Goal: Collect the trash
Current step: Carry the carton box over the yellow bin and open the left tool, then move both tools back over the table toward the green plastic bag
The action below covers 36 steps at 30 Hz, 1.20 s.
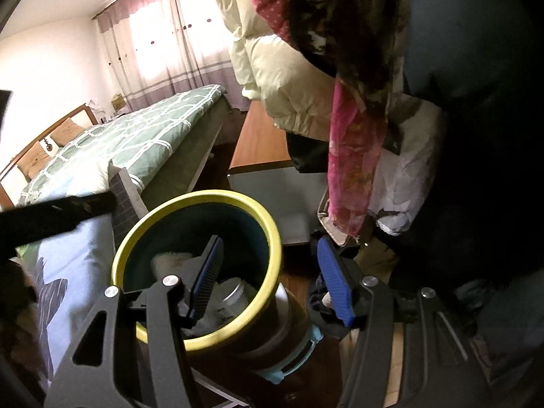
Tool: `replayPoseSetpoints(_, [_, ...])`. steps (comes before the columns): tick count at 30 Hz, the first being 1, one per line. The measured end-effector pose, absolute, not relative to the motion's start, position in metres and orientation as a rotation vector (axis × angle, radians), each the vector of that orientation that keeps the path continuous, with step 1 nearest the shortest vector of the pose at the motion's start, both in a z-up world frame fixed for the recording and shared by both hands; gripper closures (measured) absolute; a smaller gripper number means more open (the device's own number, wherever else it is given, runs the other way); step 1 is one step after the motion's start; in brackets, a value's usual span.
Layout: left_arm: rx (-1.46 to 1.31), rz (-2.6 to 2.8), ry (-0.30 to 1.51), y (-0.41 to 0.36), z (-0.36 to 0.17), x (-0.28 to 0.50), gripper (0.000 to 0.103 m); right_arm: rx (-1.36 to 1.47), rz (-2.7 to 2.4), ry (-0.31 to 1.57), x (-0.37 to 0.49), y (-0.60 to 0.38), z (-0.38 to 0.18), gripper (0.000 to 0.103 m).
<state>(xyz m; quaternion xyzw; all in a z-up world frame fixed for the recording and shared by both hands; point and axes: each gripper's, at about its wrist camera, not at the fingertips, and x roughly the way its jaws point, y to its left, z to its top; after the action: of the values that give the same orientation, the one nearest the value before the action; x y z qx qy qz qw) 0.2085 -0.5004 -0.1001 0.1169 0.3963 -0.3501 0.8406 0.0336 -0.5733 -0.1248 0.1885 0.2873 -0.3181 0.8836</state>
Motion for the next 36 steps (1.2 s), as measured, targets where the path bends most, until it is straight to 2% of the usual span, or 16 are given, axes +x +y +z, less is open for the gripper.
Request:
replayPoseSetpoints(6, [0.177,-0.718,0.738,-0.439,-0.057,0.189,0.009,0.372,-0.607,0.608,0.045,-0.554,-0.124,0.047])
replayPoseSetpoints(12, [0.143,-0.628,0.693,-0.357,-0.042,0.169,0.008,0.344,-0.529,0.620,0.060,-0.526,-0.121,0.046])
replayPoseSetpoints(26, [-0.009,-0.239,0.663,-0.136,-0.046,0.142,0.008,0.186,-0.249,0.679,0.098,-0.407,-0.116,0.044])
replayPoseSetpoints(36, [-0.098,-0.162,0.642,-0.069,-0.051,0.136,0.008,0.107,-0.124,0.735,0.115,-0.340,-0.123,0.043])
